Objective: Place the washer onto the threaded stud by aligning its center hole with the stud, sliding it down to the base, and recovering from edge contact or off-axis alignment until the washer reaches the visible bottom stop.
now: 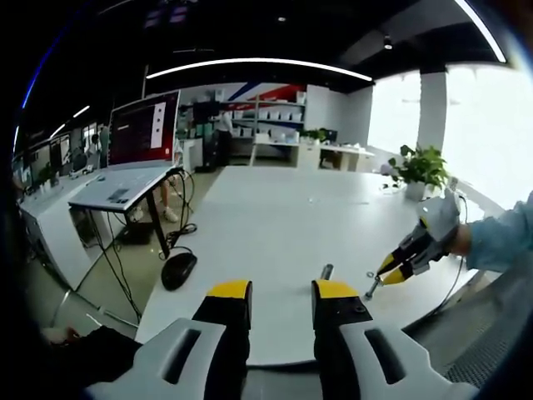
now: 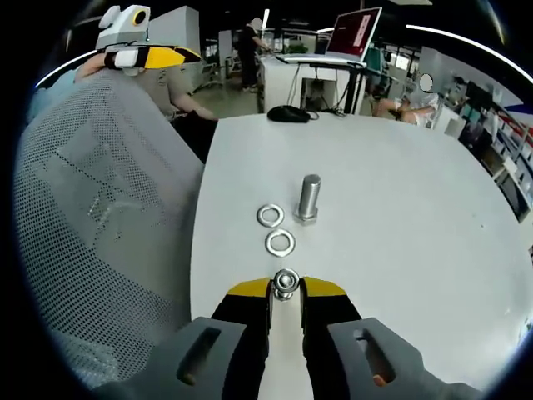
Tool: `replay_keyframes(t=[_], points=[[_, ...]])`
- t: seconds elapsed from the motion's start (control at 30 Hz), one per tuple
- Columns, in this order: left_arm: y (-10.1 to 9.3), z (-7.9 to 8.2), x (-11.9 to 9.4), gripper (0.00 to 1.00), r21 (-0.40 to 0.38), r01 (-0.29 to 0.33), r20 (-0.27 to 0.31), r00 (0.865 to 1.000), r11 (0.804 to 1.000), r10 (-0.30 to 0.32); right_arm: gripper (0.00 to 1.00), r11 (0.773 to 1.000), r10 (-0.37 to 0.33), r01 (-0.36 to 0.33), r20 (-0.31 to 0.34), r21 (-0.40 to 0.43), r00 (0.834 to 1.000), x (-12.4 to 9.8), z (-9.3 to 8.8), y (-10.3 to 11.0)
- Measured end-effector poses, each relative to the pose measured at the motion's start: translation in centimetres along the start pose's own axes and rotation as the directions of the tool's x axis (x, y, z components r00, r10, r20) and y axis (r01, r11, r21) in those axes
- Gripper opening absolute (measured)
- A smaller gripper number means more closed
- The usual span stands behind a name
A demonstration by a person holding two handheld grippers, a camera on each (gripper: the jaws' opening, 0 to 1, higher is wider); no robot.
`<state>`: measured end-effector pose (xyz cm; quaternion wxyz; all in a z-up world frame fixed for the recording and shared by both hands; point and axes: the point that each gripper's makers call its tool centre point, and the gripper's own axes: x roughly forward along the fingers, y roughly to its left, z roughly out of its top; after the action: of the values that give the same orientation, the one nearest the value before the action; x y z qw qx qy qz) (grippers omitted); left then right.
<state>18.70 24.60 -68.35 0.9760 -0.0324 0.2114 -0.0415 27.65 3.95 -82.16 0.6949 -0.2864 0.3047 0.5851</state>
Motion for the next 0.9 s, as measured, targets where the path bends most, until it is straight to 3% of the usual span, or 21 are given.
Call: replay_keyframes(t=[0.9], points=[[0.1,0.0,0.1,0.26,-0.011,0.002,-0.001,1.0,1.0,-0.002,0.14,1.0,0.028,-0.028,-0.077,0.004,0.997,2.5,-2.2,-0.1]])
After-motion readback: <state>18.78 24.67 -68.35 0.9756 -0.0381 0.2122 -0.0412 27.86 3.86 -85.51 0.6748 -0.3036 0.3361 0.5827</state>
